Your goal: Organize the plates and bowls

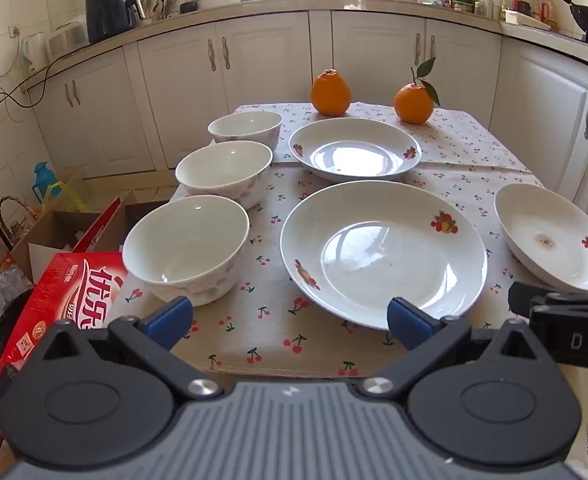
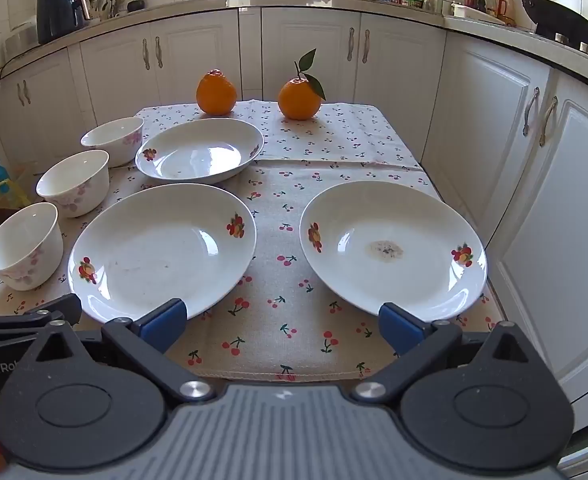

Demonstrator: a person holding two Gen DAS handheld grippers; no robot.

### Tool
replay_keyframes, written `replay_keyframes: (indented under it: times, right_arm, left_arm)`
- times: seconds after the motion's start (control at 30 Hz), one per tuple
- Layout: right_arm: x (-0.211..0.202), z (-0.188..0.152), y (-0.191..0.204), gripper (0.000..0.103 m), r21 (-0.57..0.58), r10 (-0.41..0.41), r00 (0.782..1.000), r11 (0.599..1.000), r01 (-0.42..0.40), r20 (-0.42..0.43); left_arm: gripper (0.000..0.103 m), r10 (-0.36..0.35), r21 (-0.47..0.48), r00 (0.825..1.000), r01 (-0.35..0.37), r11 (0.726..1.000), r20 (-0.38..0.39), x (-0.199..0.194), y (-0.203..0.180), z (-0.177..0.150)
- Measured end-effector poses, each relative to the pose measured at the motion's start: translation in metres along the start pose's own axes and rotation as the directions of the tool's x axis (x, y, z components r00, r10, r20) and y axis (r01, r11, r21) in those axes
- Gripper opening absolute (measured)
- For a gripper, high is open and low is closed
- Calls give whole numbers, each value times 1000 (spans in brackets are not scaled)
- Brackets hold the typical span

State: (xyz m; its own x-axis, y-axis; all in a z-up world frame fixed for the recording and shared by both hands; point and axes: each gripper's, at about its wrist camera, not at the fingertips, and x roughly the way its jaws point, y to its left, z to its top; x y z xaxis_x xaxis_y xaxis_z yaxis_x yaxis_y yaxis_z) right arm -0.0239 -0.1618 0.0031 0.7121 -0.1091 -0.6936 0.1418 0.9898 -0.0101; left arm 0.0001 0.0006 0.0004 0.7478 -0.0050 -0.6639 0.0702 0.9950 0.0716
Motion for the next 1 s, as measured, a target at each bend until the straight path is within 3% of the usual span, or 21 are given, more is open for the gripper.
replay_keyframes:
  times: [1.0]
  right_arm:
    - [0, 1, -1, 103, 0, -2, 1000, 1000, 2, 3]
  left_arm:
    - [102, 2, -2, 1000, -2, 1000, -2, 0, -1, -1]
